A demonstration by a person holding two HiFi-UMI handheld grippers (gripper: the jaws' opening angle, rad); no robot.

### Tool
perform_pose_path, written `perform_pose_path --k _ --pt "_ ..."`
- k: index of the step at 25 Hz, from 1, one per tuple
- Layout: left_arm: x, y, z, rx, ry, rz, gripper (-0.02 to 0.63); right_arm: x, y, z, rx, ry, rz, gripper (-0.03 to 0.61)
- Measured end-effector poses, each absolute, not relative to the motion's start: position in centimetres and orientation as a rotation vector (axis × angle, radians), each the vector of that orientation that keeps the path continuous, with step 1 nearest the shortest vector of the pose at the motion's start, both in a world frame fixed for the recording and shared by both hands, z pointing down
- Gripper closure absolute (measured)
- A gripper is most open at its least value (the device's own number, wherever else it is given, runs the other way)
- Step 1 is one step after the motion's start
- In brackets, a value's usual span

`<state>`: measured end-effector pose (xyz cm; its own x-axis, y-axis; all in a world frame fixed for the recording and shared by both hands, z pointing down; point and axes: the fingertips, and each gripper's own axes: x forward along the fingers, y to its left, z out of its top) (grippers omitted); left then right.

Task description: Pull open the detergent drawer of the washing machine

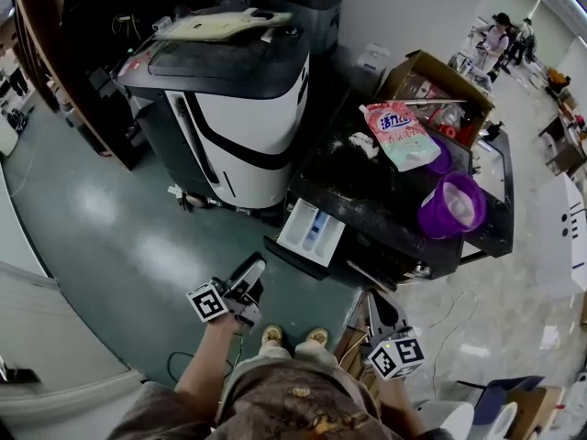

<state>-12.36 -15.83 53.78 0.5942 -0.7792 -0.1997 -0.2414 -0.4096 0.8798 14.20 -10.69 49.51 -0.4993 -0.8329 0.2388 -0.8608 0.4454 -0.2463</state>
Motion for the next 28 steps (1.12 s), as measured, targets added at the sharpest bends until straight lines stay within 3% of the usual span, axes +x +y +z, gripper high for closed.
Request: perform_pose_path --k 24,28 --pt "-7.9 -13.6 42.2 2.462 -1.229 -0.192 0.328 12.4 -13.3 46.1 1.408 -2.724 0.404 0.577" --pt "-7.0 -13.1 42.1 2.554 -1.293 -0.111 0.378 12.5 -13.4 46.0 1.390 -2.721 0.376 0.577"
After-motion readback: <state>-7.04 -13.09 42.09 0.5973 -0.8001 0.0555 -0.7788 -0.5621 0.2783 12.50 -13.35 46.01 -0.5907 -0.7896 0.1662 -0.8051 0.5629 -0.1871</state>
